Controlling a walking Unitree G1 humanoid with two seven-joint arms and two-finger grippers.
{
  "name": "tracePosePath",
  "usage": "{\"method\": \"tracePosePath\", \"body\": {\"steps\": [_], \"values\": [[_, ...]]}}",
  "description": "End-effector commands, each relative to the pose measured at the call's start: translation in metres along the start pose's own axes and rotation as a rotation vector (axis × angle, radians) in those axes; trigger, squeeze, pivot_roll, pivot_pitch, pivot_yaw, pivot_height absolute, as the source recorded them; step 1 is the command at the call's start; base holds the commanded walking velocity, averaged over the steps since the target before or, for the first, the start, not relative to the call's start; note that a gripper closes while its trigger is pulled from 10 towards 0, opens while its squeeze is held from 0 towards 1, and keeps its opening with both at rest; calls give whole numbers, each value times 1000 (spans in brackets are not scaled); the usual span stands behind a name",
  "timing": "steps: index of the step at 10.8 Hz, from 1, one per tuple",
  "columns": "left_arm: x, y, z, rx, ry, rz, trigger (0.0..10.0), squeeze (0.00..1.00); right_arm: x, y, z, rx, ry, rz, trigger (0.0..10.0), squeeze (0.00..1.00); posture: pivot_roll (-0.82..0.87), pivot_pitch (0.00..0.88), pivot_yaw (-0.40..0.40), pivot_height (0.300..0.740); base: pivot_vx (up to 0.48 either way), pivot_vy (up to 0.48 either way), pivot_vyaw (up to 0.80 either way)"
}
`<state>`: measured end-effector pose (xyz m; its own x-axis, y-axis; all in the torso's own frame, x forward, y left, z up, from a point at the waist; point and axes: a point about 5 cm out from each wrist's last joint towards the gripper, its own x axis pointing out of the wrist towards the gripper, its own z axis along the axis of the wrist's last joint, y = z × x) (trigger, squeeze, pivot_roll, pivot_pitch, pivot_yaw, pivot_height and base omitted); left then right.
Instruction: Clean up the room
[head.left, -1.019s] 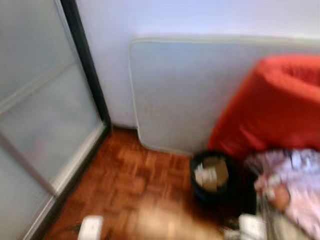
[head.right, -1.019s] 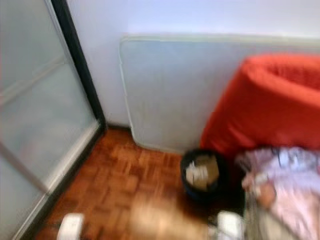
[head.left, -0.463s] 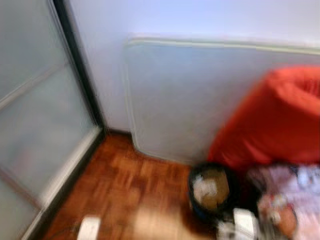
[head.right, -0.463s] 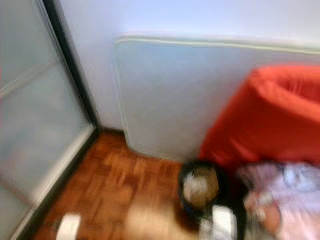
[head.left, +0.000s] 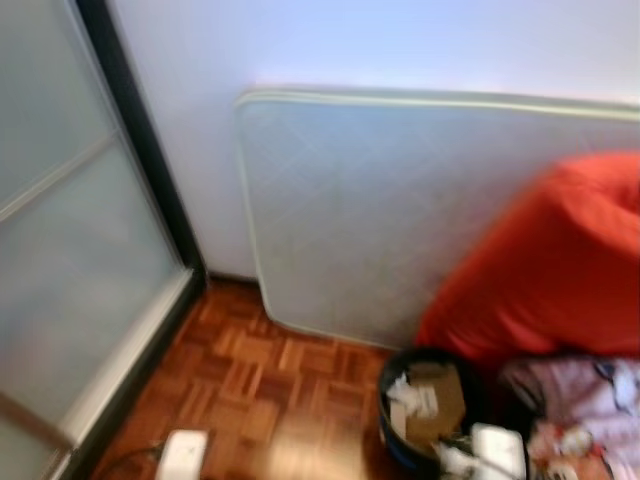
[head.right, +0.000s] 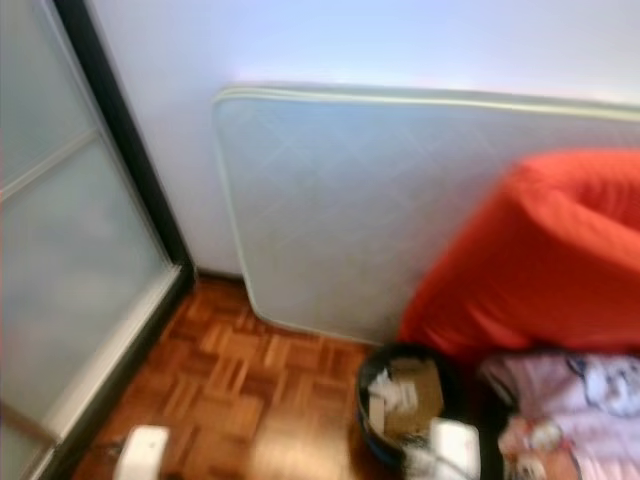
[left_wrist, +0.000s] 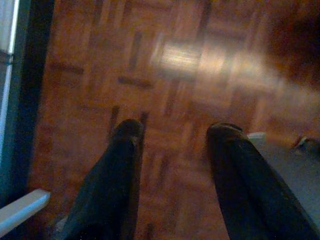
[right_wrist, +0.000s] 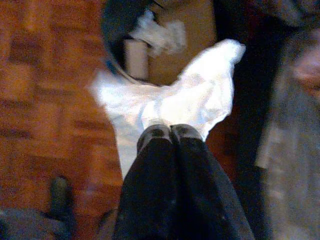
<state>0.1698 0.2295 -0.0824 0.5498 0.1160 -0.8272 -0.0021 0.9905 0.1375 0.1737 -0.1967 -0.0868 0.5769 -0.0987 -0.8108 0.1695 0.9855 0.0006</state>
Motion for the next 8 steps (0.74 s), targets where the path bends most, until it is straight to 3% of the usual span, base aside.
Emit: {"method": "tracePosePath", "body": {"steps": [1,3,8], "values": [[2,-3,8,-3,-20,-11,10000,0,-1,-11,-3,14,11,-30,10000,0,18,0,32,740,304,0,0],[1,-2,7,-3,-17,-10,10000,0,-1,-11,-4,21,19,-30,10000,0,21,0,32,740,309,0,-281],[1,-1,4,-13,-12,-2,10000,0,-1,-11,-4,23,24,-29,10000,0,32,0,25,740,307,0,-690]]}}
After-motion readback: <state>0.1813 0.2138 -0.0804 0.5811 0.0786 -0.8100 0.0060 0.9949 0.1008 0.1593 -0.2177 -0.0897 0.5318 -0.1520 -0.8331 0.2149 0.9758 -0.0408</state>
